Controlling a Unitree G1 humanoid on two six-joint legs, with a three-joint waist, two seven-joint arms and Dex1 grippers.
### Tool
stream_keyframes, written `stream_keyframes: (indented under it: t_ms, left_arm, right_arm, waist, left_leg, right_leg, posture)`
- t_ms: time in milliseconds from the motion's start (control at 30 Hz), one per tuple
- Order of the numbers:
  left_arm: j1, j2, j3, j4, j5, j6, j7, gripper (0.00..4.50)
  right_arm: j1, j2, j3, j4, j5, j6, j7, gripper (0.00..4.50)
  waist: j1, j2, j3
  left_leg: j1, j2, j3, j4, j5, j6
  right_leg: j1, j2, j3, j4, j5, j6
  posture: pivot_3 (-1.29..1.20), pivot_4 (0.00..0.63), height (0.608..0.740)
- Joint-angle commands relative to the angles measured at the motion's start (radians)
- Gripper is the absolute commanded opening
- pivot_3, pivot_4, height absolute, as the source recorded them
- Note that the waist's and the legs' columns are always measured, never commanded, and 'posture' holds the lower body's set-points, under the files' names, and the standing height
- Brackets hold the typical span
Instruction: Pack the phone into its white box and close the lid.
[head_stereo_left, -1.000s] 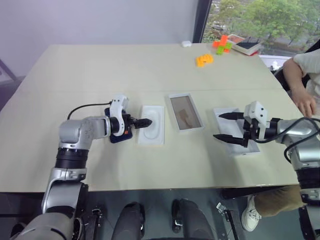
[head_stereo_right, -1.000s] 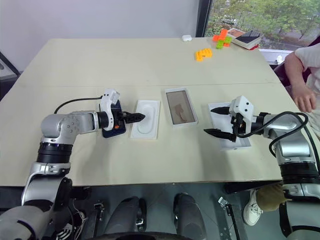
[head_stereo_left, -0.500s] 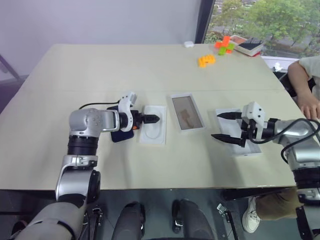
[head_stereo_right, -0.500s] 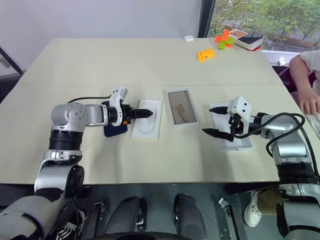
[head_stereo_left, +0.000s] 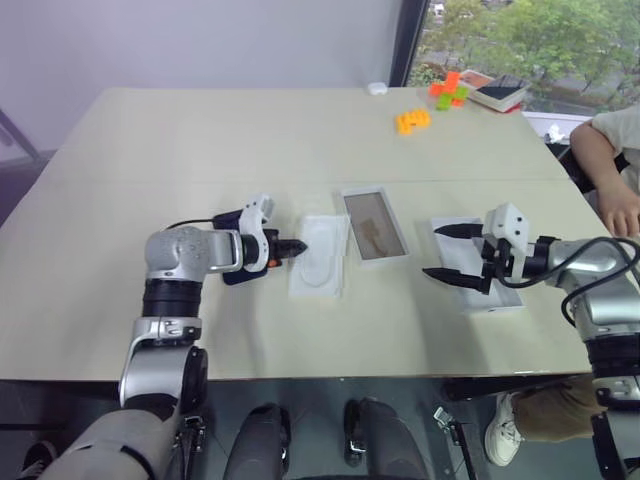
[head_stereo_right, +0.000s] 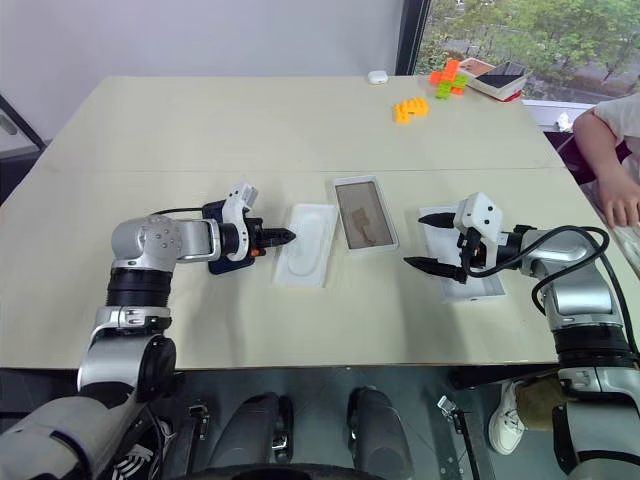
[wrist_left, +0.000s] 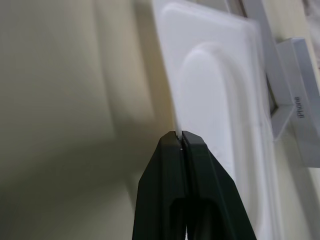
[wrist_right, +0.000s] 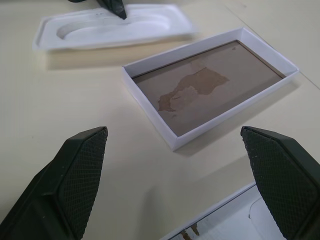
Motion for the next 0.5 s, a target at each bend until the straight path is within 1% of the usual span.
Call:
stream_keyframes:
  t_ms: [33, 133, 333, 500]
  left_arm:
    - [0.007, -0.005, 0.061, -0.003, -0.025, 0.044, 0.015, 0.05]
    - [0.007, 0.006, 0.110, -0.018, -0.049, 0.077, 0.014, 0.05]
    - [-0.030, 0.012, 0.260, -0.026, -0.087, 0.153, 0.055, 0.05]
    - [-0.042, 0.018, 0.336, -0.044, -0.098, 0.170, 0.082, 0.05]
  right_arm:
    - [-0.026, -0.002, -0.010, -0.013, -0.001, -0.014, -0.005, 4.50]
    - [-0.025, 0.000, -0.011, -0.018, -0.001, -0.013, -0.006, 4.50]
    - [-0.019, 0.014, 0.003, -0.066, 0.004, 0.008, -0.013, 4.50]
    - [-0.028, 0.058, 0.048, -0.125, -0.004, 0.035, -0.029, 4.50]
  waist:
    - [0.000, 0.000, 0.000]
    - [-0.003, 0.000, 0.000]
    - [-0.003, 0.000, 0.000]
    - [-0.002, 0.000, 0.000]
  left_leg:
    - [0.000, 0.000, 0.000, 0.000, 0.000, 0.000]
    - [0.000, 0.000, 0.000, 0.000, 0.000, 0.000]
    - [0.000, 0.000, 0.000, 0.000, 0.000, 0.000]
    - [0.000, 0.000, -0.001, 0.000, 0.000, -0.001]
  right_leg:
    - [0.000, 0.000, 0.000, 0.000, 0.000, 0.000]
    - [0.000, 0.000, 0.000, 0.000, 0.000, 0.000]
    - [0.000, 0.000, 0.000, 0.000, 0.000, 0.000]
    - [0.000, 0.000, 0.000, 0.000, 0.000, 0.000]
  posture:
    - [0.00, 0.150, 0.740]
    - [0.00, 0.150, 0.740]
    - [0.00, 0.150, 0.740]
    - [0.00, 0.150, 0.740]
